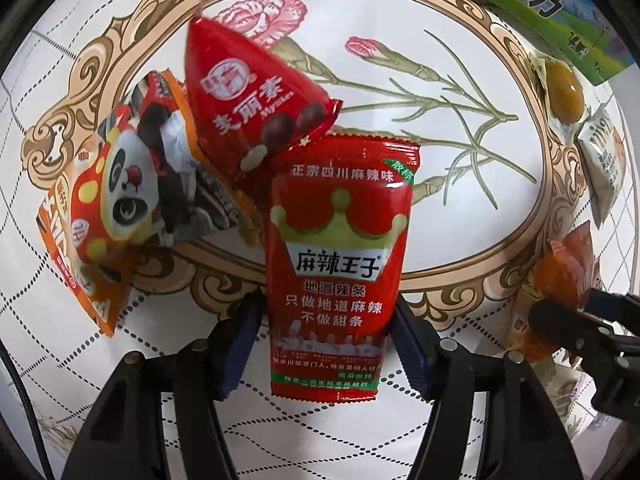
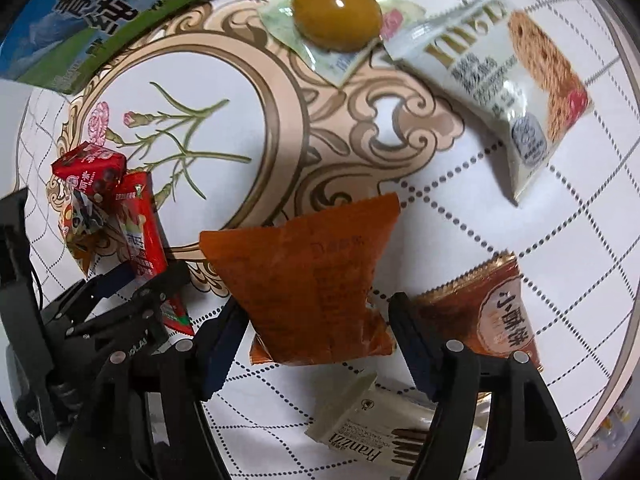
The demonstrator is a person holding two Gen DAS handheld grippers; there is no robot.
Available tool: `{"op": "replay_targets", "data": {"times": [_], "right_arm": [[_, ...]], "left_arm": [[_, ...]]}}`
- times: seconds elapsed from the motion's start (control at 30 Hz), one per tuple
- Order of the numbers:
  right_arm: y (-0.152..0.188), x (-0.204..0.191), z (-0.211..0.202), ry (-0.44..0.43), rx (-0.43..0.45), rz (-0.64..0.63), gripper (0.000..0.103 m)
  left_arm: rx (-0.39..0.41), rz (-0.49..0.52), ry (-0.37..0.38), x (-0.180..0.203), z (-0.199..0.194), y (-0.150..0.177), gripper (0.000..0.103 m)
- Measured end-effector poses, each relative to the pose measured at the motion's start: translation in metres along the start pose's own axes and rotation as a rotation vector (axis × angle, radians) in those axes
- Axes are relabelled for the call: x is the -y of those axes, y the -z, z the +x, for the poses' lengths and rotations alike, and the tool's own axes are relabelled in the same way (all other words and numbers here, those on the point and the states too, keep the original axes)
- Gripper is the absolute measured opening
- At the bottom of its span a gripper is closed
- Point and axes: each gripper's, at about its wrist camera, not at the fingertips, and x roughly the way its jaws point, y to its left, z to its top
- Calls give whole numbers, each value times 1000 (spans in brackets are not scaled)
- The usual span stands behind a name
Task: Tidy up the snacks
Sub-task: 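Grasp the red spicy strip packet with left tool while right tool grasps the orange packet, then carry both packets into the cardboard box and open both tools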
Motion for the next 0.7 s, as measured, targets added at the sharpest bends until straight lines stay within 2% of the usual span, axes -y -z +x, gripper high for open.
{"op": "replay_targets", "data": {"times": [0.07,0.17,0.23,0.27,0.37,0.53,0.7], "right_arm": [[-4,-12,-5,19,13,-21,75],[0,-14,-4,49,17,-38,74],[5,-15,-1,56,38,-31,65],[8,-15,0,57,44,-31,52],[12,-30,5,81,78,-33,48],[16,-25,-25,17,120,-2,47],[6,-26,-83,-59,170,10,47]], "left_arm": [[10,5,-9,3,-1,-2,62],[28,15,-12,10,-7,-3,50],[33,28,-16,14,-12,-4,46],[34,39,-20,20,-14,1,45],[37,50,-7,29,-25,11,43],[69,71,24,29,-59,19,43],[125,75,117,35,-110,15,43]]}}
